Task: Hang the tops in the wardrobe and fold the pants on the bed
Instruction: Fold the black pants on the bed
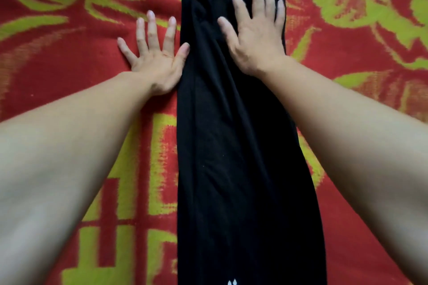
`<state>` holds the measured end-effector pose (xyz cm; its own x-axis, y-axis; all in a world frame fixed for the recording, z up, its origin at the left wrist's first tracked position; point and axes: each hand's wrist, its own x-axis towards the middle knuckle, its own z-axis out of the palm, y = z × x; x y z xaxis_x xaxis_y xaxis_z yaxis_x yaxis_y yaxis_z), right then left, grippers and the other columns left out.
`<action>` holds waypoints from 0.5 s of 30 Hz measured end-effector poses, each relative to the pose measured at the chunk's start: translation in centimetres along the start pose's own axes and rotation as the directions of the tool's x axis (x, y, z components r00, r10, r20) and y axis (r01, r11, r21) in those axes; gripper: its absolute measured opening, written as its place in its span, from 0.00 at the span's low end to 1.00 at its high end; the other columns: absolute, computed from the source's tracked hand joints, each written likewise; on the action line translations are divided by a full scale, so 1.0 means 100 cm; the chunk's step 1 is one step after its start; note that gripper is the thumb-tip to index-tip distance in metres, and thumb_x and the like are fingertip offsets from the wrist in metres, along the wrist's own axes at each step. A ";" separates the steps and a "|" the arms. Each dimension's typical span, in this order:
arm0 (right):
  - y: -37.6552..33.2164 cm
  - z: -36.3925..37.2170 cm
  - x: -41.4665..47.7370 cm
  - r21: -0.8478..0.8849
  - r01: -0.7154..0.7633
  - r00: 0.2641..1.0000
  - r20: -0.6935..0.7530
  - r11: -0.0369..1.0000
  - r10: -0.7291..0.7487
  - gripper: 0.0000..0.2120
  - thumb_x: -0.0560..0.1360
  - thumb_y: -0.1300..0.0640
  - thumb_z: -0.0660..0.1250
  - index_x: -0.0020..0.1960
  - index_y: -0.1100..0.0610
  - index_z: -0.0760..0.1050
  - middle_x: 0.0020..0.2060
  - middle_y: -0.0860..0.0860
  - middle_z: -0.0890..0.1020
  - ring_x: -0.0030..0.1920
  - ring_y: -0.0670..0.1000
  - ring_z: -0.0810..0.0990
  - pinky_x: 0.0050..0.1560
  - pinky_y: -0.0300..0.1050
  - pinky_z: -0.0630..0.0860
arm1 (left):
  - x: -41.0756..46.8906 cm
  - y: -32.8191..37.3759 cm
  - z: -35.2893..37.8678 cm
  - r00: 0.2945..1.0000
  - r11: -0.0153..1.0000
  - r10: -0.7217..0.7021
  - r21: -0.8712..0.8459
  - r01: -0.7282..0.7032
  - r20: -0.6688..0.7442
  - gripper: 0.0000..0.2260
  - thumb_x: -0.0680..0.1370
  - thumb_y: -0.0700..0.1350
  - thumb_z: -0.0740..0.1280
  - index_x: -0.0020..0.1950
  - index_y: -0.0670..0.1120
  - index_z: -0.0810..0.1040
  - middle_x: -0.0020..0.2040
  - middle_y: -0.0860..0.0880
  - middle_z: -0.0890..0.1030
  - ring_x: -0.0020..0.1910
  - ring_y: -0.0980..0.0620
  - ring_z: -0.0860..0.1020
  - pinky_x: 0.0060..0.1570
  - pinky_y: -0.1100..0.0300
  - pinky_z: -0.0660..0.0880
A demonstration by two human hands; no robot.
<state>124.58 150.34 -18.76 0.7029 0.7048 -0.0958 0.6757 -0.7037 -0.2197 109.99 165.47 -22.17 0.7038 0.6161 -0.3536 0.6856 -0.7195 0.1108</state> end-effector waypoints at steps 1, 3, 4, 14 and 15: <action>0.001 -0.002 -0.019 0.079 -0.057 0.996 -0.071 0.995 0.063 0.30 0.83 0.39 0.47 0.82 0.51 0.52 0.81 0.58 0.46 0.81 0.59 0.42 0.78 0.60 0.41 | -0.001 0.000 -0.002 1.000 1.000 -0.009 -0.002 0.009 0.004 0.29 0.80 0.66 0.38 0.79 0.60 0.35 0.79 0.48 0.32 0.78 0.45 0.32 0.69 0.31 0.34; 0.007 -0.004 -0.067 0.212 -0.137 0.976 -0.138 0.968 0.169 0.28 0.84 0.42 0.51 0.80 0.53 0.57 0.81 0.58 0.51 0.80 0.59 0.47 0.78 0.58 0.45 | -0.004 0.002 -0.008 1.000 0.997 -0.025 -0.073 0.025 0.010 0.27 0.81 0.65 0.38 0.79 0.61 0.38 0.80 0.49 0.34 0.78 0.48 0.33 0.70 0.33 0.33; 0.012 -0.003 -0.093 0.239 -0.169 0.967 -0.145 0.956 0.207 0.28 0.83 0.43 0.52 0.79 0.54 0.58 0.80 0.58 0.54 0.80 0.59 0.50 0.77 0.57 0.48 | -0.008 0.005 -0.014 0.999 0.986 -0.047 -0.159 0.045 -0.004 0.27 0.82 0.64 0.39 0.80 0.61 0.42 0.81 0.50 0.36 0.79 0.49 0.35 0.71 0.35 0.33; 0.057 0.029 -0.306 0.057 -0.255 0.963 -0.081 0.965 0.259 0.28 0.84 0.46 0.55 0.80 0.56 0.58 0.79 0.62 0.55 0.79 0.62 0.56 0.77 0.60 0.54 | -0.199 0.035 0.060 0.981 0.872 -0.046 -0.487 -0.053 -0.188 0.27 0.82 0.42 0.56 0.81 0.46 0.52 0.82 0.46 0.48 0.80 0.47 0.43 0.76 0.44 0.35; 0.059 0.033 -0.310 0.045 -0.278 0.957 -0.074 0.960 0.281 0.28 0.84 0.46 0.54 0.80 0.57 0.57 0.80 0.61 0.54 0.79 0.61 0.55 0.78 0.59 0.52 | -0.196 0.036 0.061 0.978 0.859 -0.074 -0.511 -0.038 -0.197 0.28 0.81 0.38 0.55 0.81 0.45 0.52 0.82 0.46 0.50 0.80 0.47 0.44 0.76 0.44 0.36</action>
<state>106.05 124.57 -20.26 0.8787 0.4704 -0.0812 0.4430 -0.8670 -0.2282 97.50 148.87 -20.48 0.6740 0.7186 -0.1712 0.6573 -0.4777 0.5829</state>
